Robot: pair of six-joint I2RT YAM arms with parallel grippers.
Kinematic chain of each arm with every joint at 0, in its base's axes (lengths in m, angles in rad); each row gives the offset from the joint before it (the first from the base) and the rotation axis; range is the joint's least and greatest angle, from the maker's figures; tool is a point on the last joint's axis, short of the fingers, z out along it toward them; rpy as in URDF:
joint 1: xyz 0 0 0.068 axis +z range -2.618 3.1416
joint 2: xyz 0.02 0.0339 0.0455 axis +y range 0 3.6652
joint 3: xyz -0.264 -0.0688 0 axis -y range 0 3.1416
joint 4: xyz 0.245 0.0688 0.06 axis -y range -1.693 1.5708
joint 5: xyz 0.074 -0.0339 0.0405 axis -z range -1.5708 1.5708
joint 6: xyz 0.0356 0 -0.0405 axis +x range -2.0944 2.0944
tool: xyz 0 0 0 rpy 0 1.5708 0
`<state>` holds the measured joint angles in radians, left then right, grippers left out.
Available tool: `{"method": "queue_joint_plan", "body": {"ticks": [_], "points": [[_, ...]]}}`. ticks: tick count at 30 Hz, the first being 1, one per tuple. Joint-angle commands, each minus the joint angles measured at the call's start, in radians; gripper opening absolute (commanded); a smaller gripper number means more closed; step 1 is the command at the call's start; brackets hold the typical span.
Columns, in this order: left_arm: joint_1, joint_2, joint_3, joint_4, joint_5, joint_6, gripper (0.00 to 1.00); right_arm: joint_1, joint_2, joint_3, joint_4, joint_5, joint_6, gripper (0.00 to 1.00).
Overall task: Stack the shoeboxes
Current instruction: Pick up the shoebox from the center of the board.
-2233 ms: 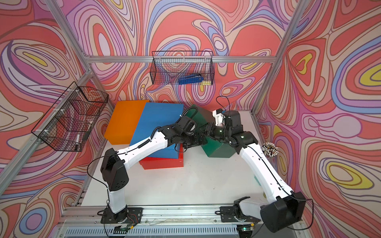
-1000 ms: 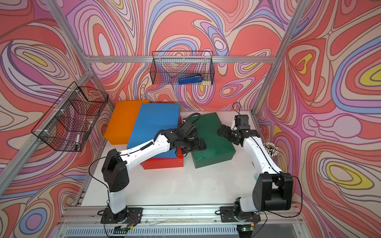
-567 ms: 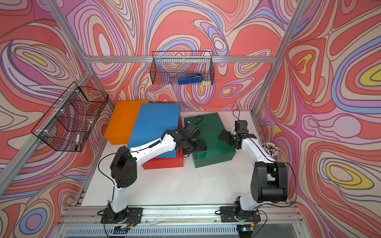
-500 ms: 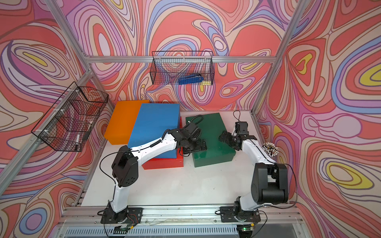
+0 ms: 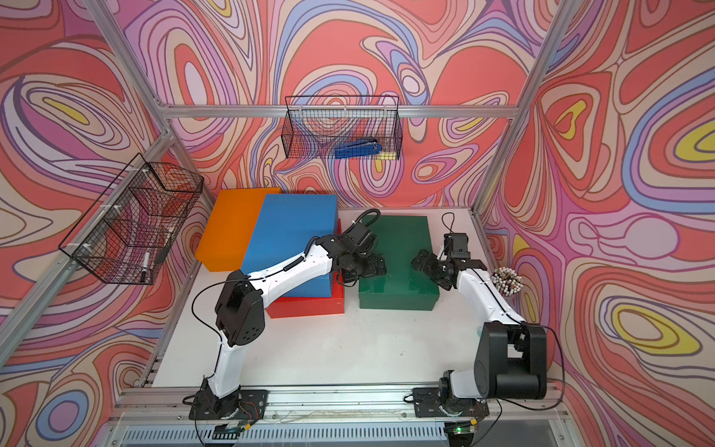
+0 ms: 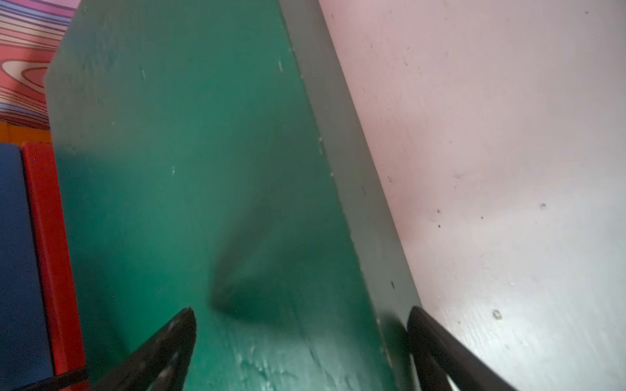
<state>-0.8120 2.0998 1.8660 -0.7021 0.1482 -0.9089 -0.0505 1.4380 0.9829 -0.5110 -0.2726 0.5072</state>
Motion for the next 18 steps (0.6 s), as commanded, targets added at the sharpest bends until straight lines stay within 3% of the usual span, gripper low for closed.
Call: {"method": "queue_joint_plan", "body": {"ticks": [1, 18], "points": [[0.016, 0.004, 0.026, 0.043, -0.016, 0.005, 1.0, -0.008, 0.044, 0.034, 0.049, -0.023, 0.005, 0.98], [0.048, 0.143, 0.129, 0.039, -0.02, 0.019, 1.0, -0.074, 0.132, 0.008, 0.184, -0.187, -0.003, 0.98]]}}
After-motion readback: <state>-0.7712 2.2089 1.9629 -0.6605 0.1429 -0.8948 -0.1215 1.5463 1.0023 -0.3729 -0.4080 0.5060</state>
